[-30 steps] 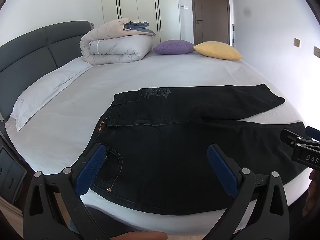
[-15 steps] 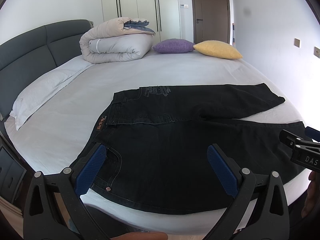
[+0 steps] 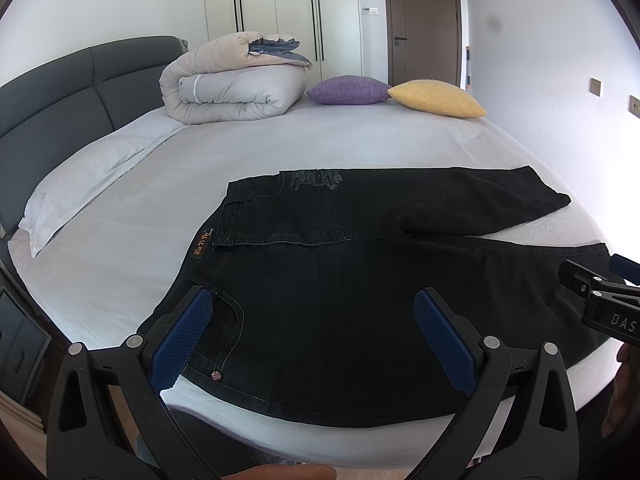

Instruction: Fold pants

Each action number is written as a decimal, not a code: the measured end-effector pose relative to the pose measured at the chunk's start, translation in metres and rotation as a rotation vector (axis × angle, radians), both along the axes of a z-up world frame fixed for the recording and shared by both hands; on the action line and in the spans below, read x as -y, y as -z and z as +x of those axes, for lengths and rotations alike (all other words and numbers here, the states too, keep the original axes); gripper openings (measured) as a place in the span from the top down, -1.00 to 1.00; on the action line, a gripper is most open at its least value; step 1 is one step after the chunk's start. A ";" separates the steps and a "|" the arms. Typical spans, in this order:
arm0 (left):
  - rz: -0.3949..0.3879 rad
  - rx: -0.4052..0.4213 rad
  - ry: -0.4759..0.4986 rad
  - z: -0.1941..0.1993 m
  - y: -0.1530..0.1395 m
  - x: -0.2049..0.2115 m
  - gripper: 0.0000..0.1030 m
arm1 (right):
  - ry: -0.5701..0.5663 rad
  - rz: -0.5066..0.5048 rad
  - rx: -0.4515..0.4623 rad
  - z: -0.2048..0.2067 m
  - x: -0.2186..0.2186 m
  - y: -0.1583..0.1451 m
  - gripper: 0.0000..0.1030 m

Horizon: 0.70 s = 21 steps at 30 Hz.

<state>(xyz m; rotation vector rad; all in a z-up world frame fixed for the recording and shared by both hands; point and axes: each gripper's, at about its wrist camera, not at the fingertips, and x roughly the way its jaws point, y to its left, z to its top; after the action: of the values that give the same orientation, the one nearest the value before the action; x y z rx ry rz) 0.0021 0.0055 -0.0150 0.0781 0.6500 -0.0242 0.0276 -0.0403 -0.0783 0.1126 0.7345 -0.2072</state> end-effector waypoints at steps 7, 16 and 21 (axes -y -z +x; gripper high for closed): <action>-0.001 0.000 0.000 0.000 0.000 0.000 -1.00 | 0.001 0.000 -0.001 0.000 0.000 0.000 -1.00; -0.002 -0.001 0.000 0.000 0.000 0.000 -1.00 | -0.002 0.000 -0.002 0.000 -0.002 0.001 -1.00; -0.003 -0.004 0.000 0.000 0.002 -0.001 -1.00 | -0.003 -0.001 -0.004 0.000 -0.004 0.003 -1.00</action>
<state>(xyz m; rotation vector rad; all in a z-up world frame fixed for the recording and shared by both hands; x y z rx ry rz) 0.0020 0.0062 -0.0171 0.0754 0.6536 -0.0250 0.0275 -0.0360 -0.0812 0.1102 0.7382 -0.2052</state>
